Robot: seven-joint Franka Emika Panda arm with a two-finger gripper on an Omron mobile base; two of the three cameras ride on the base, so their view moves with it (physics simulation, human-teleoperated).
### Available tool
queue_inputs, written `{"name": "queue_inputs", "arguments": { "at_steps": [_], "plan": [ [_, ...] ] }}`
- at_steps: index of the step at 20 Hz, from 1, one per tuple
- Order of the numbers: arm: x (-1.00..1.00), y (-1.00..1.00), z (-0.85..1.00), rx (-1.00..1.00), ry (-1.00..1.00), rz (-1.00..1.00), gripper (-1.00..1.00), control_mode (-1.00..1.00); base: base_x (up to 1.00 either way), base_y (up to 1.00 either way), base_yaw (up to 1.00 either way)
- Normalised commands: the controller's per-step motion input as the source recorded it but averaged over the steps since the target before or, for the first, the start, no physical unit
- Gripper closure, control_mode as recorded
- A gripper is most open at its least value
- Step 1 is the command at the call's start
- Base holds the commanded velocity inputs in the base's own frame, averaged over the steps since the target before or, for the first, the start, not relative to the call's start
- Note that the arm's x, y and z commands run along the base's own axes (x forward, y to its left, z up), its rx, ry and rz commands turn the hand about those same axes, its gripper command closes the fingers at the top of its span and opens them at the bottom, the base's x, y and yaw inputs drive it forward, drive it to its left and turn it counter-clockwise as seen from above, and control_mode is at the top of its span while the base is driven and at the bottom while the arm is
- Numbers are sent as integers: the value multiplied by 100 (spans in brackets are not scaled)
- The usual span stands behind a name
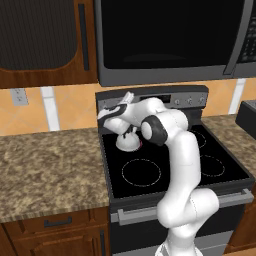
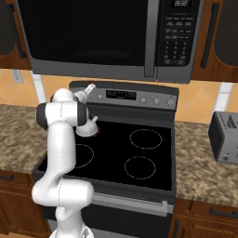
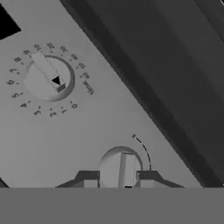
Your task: Turn off the rear left burner of the stove.
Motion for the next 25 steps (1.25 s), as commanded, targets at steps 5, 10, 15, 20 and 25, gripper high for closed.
{"name": "queue_inputs", "arguments": {
  "at_steps": [5, 10, 15, 20, 25],
  "plan": [
    [-9, -33, 15, 61, 1, -29, 100, -100, 0, 0, 0],
    [-9, -35, 16, 61, 1, -30, 100, -100, 0, 0, 0],
    [-6, -35, 16, 59, 1, -30, 100, -100, 0, 0, 0],
    [-5, -33, 11, 57, 1, -31, 100, -100, 0, 0, 0],
    [-10, -12, 5, 19, 0, -11, 100, -100, 0, 0, 0]
  ]
}}
